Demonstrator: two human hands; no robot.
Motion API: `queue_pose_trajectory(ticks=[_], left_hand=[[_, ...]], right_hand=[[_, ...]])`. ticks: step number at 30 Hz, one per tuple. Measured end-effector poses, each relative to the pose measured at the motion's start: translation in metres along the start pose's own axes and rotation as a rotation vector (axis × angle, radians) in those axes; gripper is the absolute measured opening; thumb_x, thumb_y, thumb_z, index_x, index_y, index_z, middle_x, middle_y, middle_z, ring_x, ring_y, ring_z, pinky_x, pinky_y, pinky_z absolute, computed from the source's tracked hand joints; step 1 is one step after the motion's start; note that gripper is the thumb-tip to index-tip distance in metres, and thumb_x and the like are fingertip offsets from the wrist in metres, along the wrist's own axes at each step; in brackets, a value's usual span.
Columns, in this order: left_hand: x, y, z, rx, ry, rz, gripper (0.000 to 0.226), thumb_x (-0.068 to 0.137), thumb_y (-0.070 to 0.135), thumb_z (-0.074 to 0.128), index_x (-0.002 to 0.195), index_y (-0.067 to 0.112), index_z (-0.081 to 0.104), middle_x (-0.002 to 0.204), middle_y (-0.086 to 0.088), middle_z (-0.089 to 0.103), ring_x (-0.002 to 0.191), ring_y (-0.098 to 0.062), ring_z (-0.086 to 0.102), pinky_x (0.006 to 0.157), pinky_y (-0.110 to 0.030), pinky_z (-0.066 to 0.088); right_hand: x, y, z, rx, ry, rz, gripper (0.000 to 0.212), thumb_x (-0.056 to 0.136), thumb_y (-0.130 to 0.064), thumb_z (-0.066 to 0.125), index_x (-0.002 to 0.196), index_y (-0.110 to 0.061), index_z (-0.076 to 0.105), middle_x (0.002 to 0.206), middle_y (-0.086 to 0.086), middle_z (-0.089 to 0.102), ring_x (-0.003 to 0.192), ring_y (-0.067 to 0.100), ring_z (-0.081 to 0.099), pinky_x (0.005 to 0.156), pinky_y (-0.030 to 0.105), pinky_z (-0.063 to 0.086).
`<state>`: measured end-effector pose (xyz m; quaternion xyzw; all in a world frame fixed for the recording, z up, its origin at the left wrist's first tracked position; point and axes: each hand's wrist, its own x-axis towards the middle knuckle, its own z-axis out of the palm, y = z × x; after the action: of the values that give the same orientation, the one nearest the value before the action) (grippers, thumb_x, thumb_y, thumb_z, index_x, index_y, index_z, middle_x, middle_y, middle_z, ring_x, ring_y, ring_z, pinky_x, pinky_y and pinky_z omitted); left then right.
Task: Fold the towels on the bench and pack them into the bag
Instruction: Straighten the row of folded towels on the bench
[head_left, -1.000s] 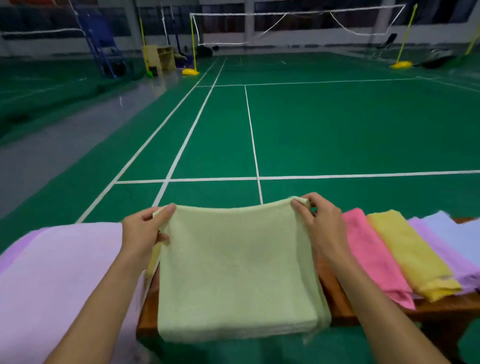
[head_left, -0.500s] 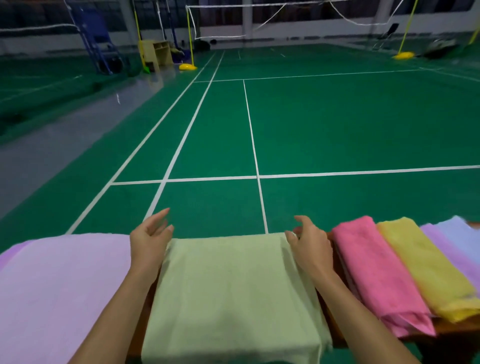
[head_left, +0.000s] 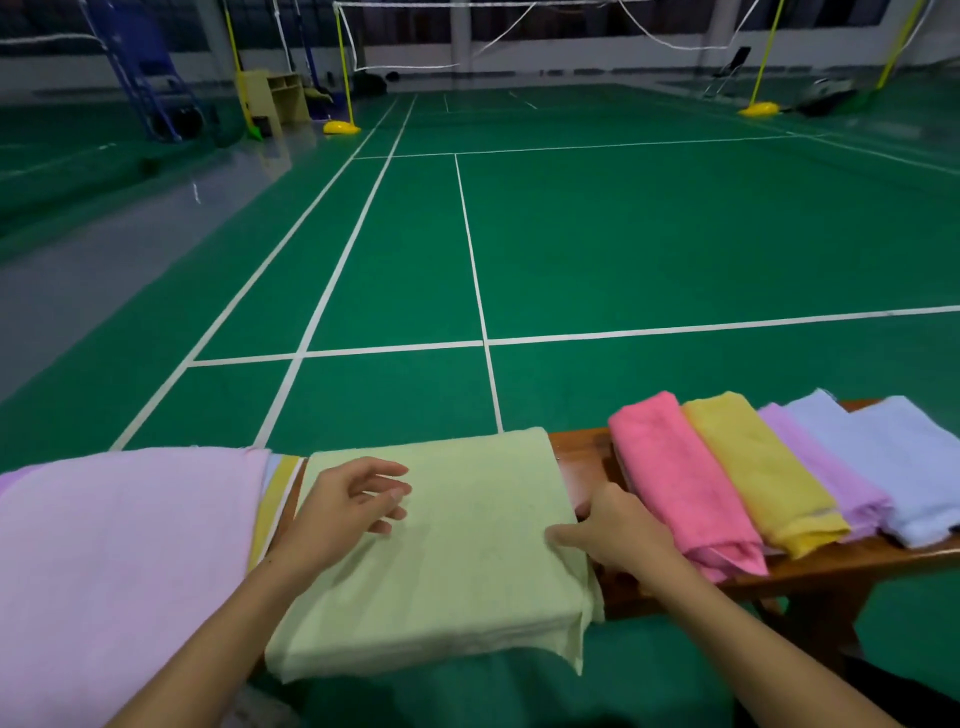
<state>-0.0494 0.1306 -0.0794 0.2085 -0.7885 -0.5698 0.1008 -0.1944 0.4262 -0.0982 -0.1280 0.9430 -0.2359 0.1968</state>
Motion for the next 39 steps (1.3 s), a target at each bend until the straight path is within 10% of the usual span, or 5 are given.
queue_pose_trajectory(ticks=[16,22,31,39], left_hand=[[0.01,0.03,0.077,0.578,-0.534,0.245,0.058,0.102,0.017,0.057,0.141,0.058,0.047,0.092,0.019,0.074,0.062,-0.01,0.069,0.071,-0.028,0.058],[0.02,0.029,0.079,0.755,-0.578,0.273,0.03,0.091,0.033,0.061,0.095,0.062,0.059,0.082,0.022,0.065,0.066,-0.003,0.056,0.066,-0.036,0.05],[0.017,0.027,0.063,0.612,-0.37,0.261,0.012,0.086,0.043,0.063,0.093,0.042,0.073,0.093,0.025,0.071,0.078,-0.008,0.065,0.074,-0.038,0.058],[0.006,0.037,0.05,0.283,-0.369,0.19,0.013,0.089,0.004,0.072,0.093,0.016,0.076,0.09,0.0,0.077,0.084,-0.021,0.075,0.066,-0.041,0.065]], right_hand=[[-0.021,-0.023,0.011,0.205,-0.218,-0.331,0.037,0.084,-0.022,0.076,0.12,-0.026,0.069,0.101,-0.011,0.068,0.092,0.009,0.066,0.084,0.032,0.059],[-0.02,-0.026,0.012,0.306,-0.207,-0.42,0.035,0.082,-0.01,0.078,0.113,-0.024,0.072,0.094,-0.009,0.069,0.078,0.003,0.064,0.075,0.022,0.056],[-0.027,-0.006,0.005,0.21,-0.251,-0.326,0.04,0.072,-0.033,0.079,0.11,-0.03,0.064,0.092,-0.006,0.07,0.079,0.009,0.066,0.076,0.036,0.059],[-0.03,0.003,0.005,0.177,-0.21,-0.408,0.033,0.062,-0.047,0.065,0.082,-0.022,0.072,0.085,-0.006,0.074,0.08,0.014,0.07,0.074,0.044,0.061]])
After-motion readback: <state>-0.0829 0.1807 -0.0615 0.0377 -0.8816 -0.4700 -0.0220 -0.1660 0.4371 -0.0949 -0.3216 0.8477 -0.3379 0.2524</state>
